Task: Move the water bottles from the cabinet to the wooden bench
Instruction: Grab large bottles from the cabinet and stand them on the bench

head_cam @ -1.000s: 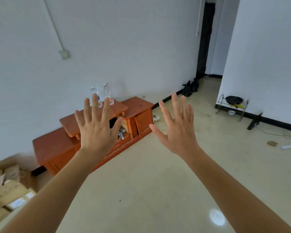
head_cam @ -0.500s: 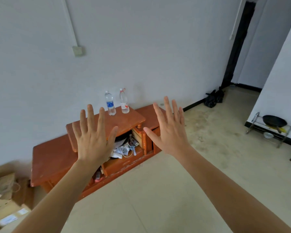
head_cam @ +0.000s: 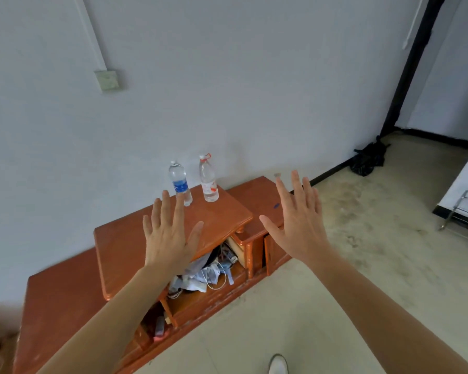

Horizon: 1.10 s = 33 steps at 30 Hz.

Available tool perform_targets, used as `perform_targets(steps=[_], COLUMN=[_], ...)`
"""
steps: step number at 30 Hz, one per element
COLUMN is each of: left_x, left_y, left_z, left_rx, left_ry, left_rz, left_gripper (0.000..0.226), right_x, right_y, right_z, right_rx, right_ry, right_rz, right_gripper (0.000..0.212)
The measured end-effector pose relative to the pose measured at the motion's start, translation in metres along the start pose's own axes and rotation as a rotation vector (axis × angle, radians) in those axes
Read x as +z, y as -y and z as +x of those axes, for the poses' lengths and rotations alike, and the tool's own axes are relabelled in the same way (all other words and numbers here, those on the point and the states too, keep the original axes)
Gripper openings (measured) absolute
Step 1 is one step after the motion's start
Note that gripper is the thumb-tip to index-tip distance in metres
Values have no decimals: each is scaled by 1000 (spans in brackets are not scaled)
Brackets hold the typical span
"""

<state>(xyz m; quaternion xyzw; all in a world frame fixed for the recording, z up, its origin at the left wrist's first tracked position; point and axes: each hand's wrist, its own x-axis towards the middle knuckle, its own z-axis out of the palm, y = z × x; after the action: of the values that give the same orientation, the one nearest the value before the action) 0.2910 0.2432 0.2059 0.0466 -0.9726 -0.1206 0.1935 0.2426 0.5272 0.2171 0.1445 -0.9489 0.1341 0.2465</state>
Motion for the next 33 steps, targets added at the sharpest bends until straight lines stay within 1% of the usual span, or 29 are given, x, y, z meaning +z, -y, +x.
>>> perform_targets(steps=[5,7,9,12,14,16,19,20,26,30,33], left_x=[69,82,92,103,115,133,166,179,247,291,316], left_y=[30,38,50,70,87,109,143,154,202,214,208], left_z=[111,158,210,259,278,302,340,349,389,403,412], left_rx=[-51,-98,-154,-223,-268,-297,-346,-350,-354,-368,-316], left_ry=[111,141,137,141,139,138,185,232,349,504,614], left_rz=[62,59,46,19,-5,-6,-29,-47,-105,-122,-187], left_gripper=[81,83,85,88,90,92,94,94,96,95,92], right_x=[93,123,152,188,212,244,298,316,409,464,499], right_y=[-38,-46,-48,-40,-30,-21,-10,-6,30,55,54], right_z=[104,154,217,288,319,349,390,396,468,517,541], right_rx=[26,40,7,-27,-48,-111,-157,-145,-122,-106,-168], right_ry=[96,155,183,229,260,296,374,420,537,547,537], right_rz=[46,73,101,131,153,152,103,83,60,146,101], right_gripper=[90,92,94,94,94,92,92,93,105,92,82])
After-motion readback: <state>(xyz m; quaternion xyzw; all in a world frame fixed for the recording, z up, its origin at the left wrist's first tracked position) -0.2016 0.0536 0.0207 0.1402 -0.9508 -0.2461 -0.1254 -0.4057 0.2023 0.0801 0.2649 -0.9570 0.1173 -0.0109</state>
